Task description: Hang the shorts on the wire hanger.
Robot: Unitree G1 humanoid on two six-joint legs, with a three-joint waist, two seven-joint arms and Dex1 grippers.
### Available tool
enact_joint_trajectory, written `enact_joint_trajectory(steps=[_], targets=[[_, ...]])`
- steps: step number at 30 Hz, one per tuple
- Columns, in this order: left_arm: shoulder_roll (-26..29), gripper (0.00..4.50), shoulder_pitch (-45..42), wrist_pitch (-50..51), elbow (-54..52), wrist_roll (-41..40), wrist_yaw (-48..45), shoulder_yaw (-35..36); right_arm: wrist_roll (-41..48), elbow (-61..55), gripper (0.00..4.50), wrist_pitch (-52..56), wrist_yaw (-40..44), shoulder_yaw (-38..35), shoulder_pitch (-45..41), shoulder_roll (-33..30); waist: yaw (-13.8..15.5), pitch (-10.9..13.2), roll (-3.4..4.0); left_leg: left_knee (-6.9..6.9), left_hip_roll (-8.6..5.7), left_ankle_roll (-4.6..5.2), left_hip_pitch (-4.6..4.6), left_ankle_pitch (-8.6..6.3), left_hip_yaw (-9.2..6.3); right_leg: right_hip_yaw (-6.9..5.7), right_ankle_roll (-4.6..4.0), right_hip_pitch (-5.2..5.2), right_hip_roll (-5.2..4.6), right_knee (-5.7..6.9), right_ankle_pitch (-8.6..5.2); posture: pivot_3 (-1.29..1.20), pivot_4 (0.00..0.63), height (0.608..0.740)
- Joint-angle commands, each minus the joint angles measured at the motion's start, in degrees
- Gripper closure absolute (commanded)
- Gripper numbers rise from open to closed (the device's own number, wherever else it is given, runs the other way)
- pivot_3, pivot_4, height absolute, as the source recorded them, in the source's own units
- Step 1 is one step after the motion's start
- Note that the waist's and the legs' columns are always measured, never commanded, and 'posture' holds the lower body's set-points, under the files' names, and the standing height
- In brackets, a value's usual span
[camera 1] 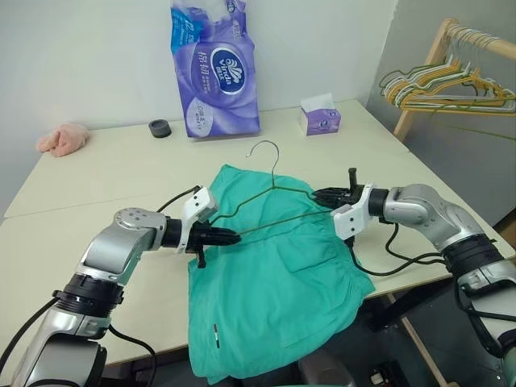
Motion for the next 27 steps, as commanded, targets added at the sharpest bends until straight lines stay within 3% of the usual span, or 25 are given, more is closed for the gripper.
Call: enact_joint_trajectory(steps=[1,3,8,10,14,26,27], targets=[[-0.1,4.50,-0.6,0.1,-1.9,-0.9,0.4,1.6,4.9,-3.6,2.38,0.4,4.1,-1.1,0.7,-0.7,0.0,0.0,0.00,0.01,0.00,0.00,0.00,0.00,0.00,0.00,0.00,0.00,0.00,0.00,0.00,-0.31,0.060,0.740],[-0.4,4.50,-0.5,-0.1,-2.4,-0.8,0.7,1.8,10.3,-6.3,1.70,3.4,8.4,-2.2,1.4,-1.6,0.2,0.0,0.00,0.02,-0.02,0.00,0.00,0.00,0.00,0.00,0.00,0.02,0.00,0.00,0.00,-0.31,0.060,0.740],[0.6,4.50,0.4,-4.3,-4.4,1.3,0.4,0.8,32.1,-16.9,0.02,33.0,25.6,-7.7,4.8,-5.5,0.4,0.0,0.00,0.04,-0.01,0.01,-0.01,0.00,-0.03,-0.04,0.00,0.06,-0.09,-0.01,0.00,-0.31,0.063,0.740],[1.4,4.50,0.7,-6.2,-5.3,2.3,-0.4,-0.1,36.1,-20.8,0.02,43.5,29.3,-8.8,5.2,-6.9,0.5,0.0,0.00,0.04,-0.01,0.02,-0.02,-0.01,-0.06,-0.07,0.00,0.06,-0.13,-0.02,0.00,-0.31,0.063,0.740],[2.1,4.50,0.7,-7.7,-7.4,3.0,-2.2,-0.7,37.1,-24.4,0.02,54.3,33.5,-7.5,5.5,-7.6,0.3,0.0,0.02,0.01,0.05,0.04,0.01,-0.03,-0.11,-0.13,-0.01,0.04,-0.11,-0.01,0.00,-0.33,0.060,0.740],[2.7,4.50,0.7,-6.7,-10.9,2.7,-3.1,-0.2,33.9,-24.0,0.02,67.9,43.1,-0.3,0.6,-3.4,0.4,0.0,0.03,0.01,0.04,0.04,-0.08,-0.03,-0.09,-0.15,0.00,-0.04,-0.08,-0.02,-0.01,-0.30,0.052,0.740],[2.9,4.50,0.8,-6.9,-11.1,2.9,-3.1,-0.2,33.7,-23.9,0.19,68.5,43.4,-0.1,0.3,-3.2,0.4,0.0,0.03,0.02,0.04,0.04,-0.09,-0.03,-0.09,-0.15,0.00,-0.04,-0.09,-0.02,-0.01,-0.30,0.052,0.740]])
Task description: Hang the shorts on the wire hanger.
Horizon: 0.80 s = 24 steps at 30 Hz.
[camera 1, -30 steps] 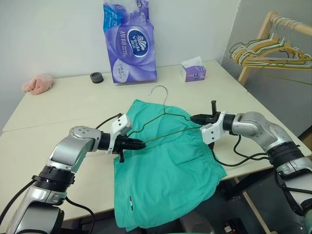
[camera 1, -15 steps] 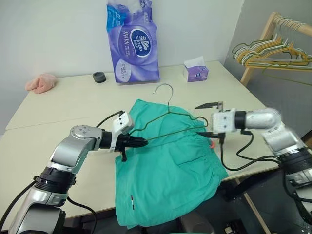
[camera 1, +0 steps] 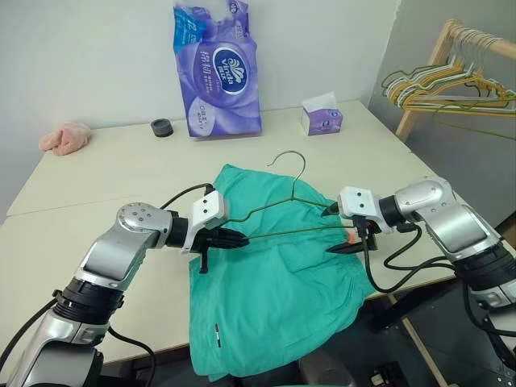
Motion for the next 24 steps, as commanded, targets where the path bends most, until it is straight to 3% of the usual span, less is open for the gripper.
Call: enact_joint_trajectory(steps=[1,2,13,20,24], targets=[[1.2,4.50,-0.3,-0.6,-2.3,-0.3,-0.2,1.1,-0.1,-0.4,0.40,2.6,1.8,0.0,-2.1,0.5,0.0,0.0,0.00,0.00,0.00,0.00,0.00,0.00,0.00,0.00,0.00,0.00,0.00,0.00,0.00,-0.30,0.052,0.740],[1.3,4.50,-0.1,-0.7,-2.5,-0.3,-0.2,1.1,-0.3,-0.3,0.56,3.4,2.3,0.2,-2.3,0.6,0.0,0.0,0.00,0.00,0.00,0.00,0.00,0.00,-0.02,-0.02,0.00,0.01,-0.01,0.00,0.00,-0.29,0.050,0.740],[1.3,4.50,0.9,-0.6,-3.9,-0.7,0.5,1.5,-2.3,1.0,4.46,9.5,1.8,1.6,-3.0,2.1,0.0,0.0,0.00,0.00,0.00,0.00,0.00,0.00,-0.03,-0.04,0.00,0.00,-0.02,0.01,0.00,-0.29,0.045,0.740],[-0.1,4.50,0.9,-1.5,-2.6,-1.6,1.5,2.8,-0.4,-0.4,4.49,13.9,2.3,0.2,-2.7,2.6,0.0,0.0,0.00,0.00,0.00,0.00,-0.02,0.00,-0.04,-0.06,0.00,-0.01,-0.02,0.01,0.00,-0.30,0.043,0.740],[-1.3,3.44,0.6,-3.6,0.2,-1.0,2.8,4.3,1.6,-1.5,4.50,17.2,1.7,-1.3,-2.0,2.3,0.0,0.0,0.00,0.00,0.00,0.00,-0.03,0.00,-0.08,-0.11,0.00,0.00,-0.03,0.01,0.00,-0.30,0.043,0.740]])
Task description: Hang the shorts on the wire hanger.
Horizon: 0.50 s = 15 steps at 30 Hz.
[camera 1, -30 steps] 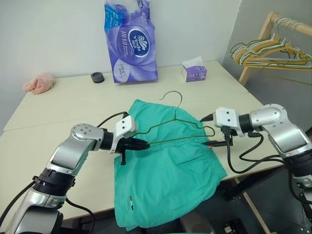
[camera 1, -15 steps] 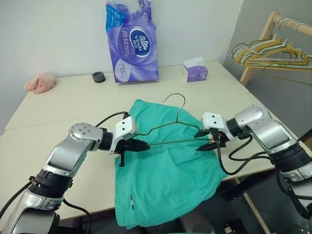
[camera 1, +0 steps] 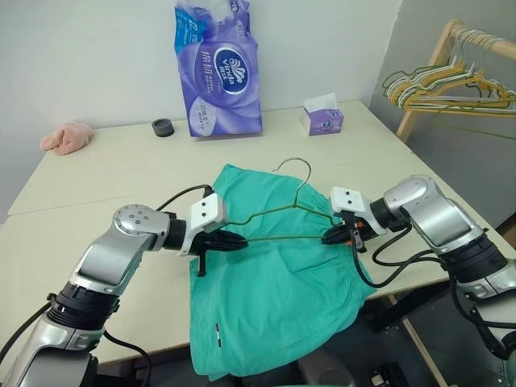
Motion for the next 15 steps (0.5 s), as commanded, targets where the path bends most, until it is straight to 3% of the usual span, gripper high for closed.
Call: enact_joint_trajectory(steps=[1,5,10,15], targets=[[-0.5,3.14,-0.8,-2.4,0.0,-0.9,1.1,2.5,2.3,-1.9,4.50,2.8,-0.9,-3.6,0.1,-0.1,0.0,0.0,0.00,0.00,0.00,0.00,-0.01,0.00,0.00,0.00,0.00,-0.01,0.00,0.00,0.00,-0.30,0.043,0.740],[-2.9,1.93,-0.8,-2.2,2.3,-2.5,5.2,6.4,4.9,-3.7,4.50,6.4,-1.8,-5.9,1.6,-1.1,0.0,0.0,0.00,0.01,0.00,0.00,-0.03,0.00,-0.04,-0.03,0.00,0.00,-0.02,0.00,0.00,-0.30,0.042,0.740],[-4.6,1.93,-1.1,1.6,6.2,-6.8,11.4,15.0,9.2,-8.8,4.50,12.9,-4.1,-11.0,7.1,-3.9,0.0,0.0,-0.01,0.02,0.00,0.00,-0.13,0.00,-0.19,-0.23,0.00,-0.01,-0.06,0.00,0.00,-0.31,0.042,0.740],[-3.2,1.93,0.7,-0.2,10.3,-6.1,12.1,17.8,13.3,-13.3,4.50,17.9,-7.6,-17.6,14.6,-7.1,0.0,0.0,0.01,0.01,0.00,-0.01,-0.16,0.00,-0.37,-0.43,0.00,0.01,-0.06,0.01,0.00,-0.33,0.045,0.740]])
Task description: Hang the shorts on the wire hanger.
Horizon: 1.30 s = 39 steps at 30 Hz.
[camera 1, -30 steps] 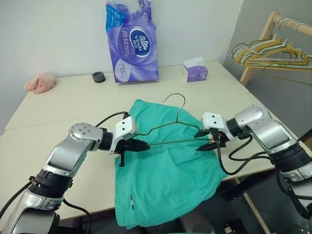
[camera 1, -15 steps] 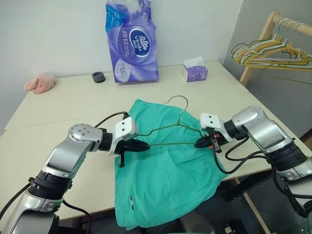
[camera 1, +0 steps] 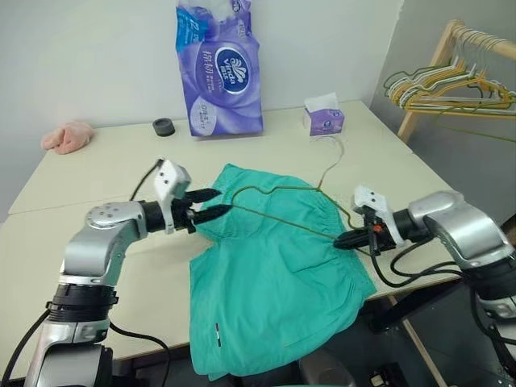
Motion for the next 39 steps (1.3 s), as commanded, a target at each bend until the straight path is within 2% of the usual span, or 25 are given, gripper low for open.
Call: enact_joint_trajectory(steps=[1,4,8,9,14,21,26,32,39], targets=[[1.4,1.93,0.8,-0.8,2.3,-1.1,-0.6,2.6,3.7,-4.4,4.50,3.1,-2.3,-6.5,4.1,-2.8,0.0,0.0,0.00,0.00,0.00,0.00,0.00,0.00,-0.02,-0.02,0.00,0.01,0.00,0.00,0.00,-0.34,0.049,0.740],[3.1,1.38,3.1,1.0,0.6,-1.9,-4.6,0.0,5.6,-6.1,4.50,5.4,-4.2,-10.9,9.3,-5.7,0.0,0.0,0.00,0.00,-0.02,0.00,-0.03,0.00,-0.01,-0.03,0.00,0.00,0.00,-0.02,-0.01,-0.35,0.052,0.740],[2.9,0.13,3.5,1.1,-3.6,-3.1,-7.4,-2.3,7.9,-5.7,4.50,8.0,-6.5,-16.7,15.3,-8.3,0.1,0.0,-0.03,0.00,-0.03,-0.01,-0.06,0.00,0.01,-0.04,0.00,0.01,0.00,-0.04,-0.01,-0.37,0.056,0.740],[2.8,0.03,3.3,0.6,-4.2,-3.0,-7.8,-2.9,8.5,-5.5,4.50,8.8,-7.1,-18.1,16.5,-8.7,0.1,0.0,-0.03,0.00,-0.04,-0.01,-0.07,0.00,0.00,-0.07,0.00,0.01,0.00,-0.05,-0.01,-0.38,0.057,0.740],[4.7,0.03,2.6,-0.6,-7.7,-2.9,-13.6,-6.7,9.7,-2.3,4.50,9.9,-8.4,-21.4,22.9,-11.2,-0.3,0.0,-0.02,-0.04,-0.06,0.00,-0.07,0.00,0.09,-0.02,0.01,0.02,0.20,-0.07,-0.04,-0.40,0.060,0.740],[6.5,0.03,1.7,-3.3,-7.1,-1.9,-18.8,-9.2,9.4,4.1,4.50,7.3,-8.1,-20.3,25.2,-14.7,-1.4,0.0,-0.01,-0.10,-0.02,0.02,0.01,-0.01,0.25,0.07,0.23,0.02,0.28,-0.06,-0.24,-0.40,0.061,0.740],[5.8,0.03,1.7,-4.4,-7.9,-2.0,-18.3,-9.3,10.2,6.0,4.50,6.9,-7.6,-20.1,26.1,-16.0,-1.6,0.0,-0.02,-0.10,0.00,0.03,0.01,-0.03,0.25,0.09,0.25,0.02,0.29,-0.07,-0.27,-0.39,0.063,0.740],[5.2,0.03,1.6,-5.0,-6.8,-1.6,-16.6,-8.7,13.0,2.1,4.50,8.2,-6.5,-19.8,26.2,-16.0,-1.6,0.0,-0.03,-0.09,0.00,0.04,0.01,-0.03,0.24,0.09,0.29,0.02,0.29,-0.07,-0.29,-0.39,0.065,0.740],[5.2,0.03,-0.4,-7.8,-2.1,0.1,-14.5,-7.8,11.9,4.1,4.50,7.6,-6.5,-15.2,22.9,-15.5,-1.5,0.0,-0.03,-0.09,0.00,0.04,0.01,-0.04,0.24,0.08,0.30,0.02,0.29,-0.08,-0.30,-0.39,0.062,0.740]])
